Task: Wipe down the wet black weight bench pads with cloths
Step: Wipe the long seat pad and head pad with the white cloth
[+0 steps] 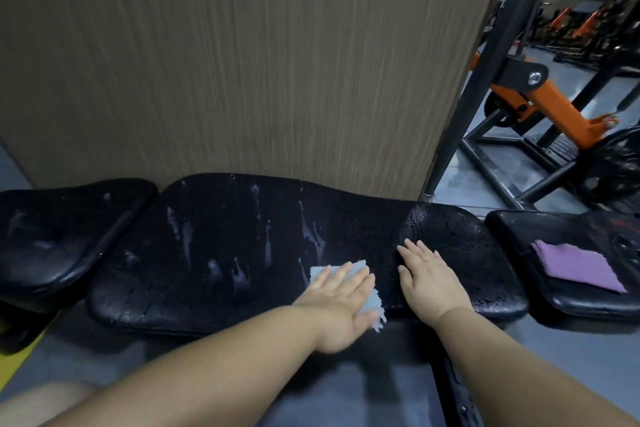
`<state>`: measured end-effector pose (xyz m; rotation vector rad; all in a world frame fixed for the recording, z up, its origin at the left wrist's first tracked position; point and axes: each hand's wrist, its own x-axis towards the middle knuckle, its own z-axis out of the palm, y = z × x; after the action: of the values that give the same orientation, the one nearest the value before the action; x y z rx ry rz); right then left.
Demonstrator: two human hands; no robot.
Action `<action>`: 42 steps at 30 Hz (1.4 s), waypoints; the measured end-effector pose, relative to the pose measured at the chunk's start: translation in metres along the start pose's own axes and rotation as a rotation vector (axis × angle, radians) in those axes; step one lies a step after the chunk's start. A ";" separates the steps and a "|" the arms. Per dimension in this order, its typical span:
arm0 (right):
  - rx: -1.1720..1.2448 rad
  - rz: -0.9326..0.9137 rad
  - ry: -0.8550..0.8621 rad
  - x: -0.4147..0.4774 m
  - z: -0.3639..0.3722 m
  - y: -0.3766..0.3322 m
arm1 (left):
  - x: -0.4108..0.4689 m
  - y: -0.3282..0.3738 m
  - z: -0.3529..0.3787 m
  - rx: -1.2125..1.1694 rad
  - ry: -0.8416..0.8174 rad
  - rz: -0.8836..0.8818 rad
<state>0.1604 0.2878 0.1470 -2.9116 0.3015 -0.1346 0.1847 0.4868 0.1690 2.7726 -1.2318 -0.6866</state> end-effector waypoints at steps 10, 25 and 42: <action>-0.039 -0.044 -0.080 0.021 0.001 -0.008 | 0.021 -0.011 -0.009 -0.045 0.032 -0.062; -0.106 -0.056 -0.036 0.026 0.005 -0.008 | 0.121 -0.074 -0.066 -0.120 0.086 -0.184; -0.103 -0.044 -0.042 0.034 0.011 -0.004 | 0.195 -0.117 -0.104 -0.142 0.111 -0.278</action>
<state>0.1957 0.2868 0.1401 -3.0197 0.2444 -0.0672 0.4240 0.4127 0.1646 2.8435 -0.7545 -0.5974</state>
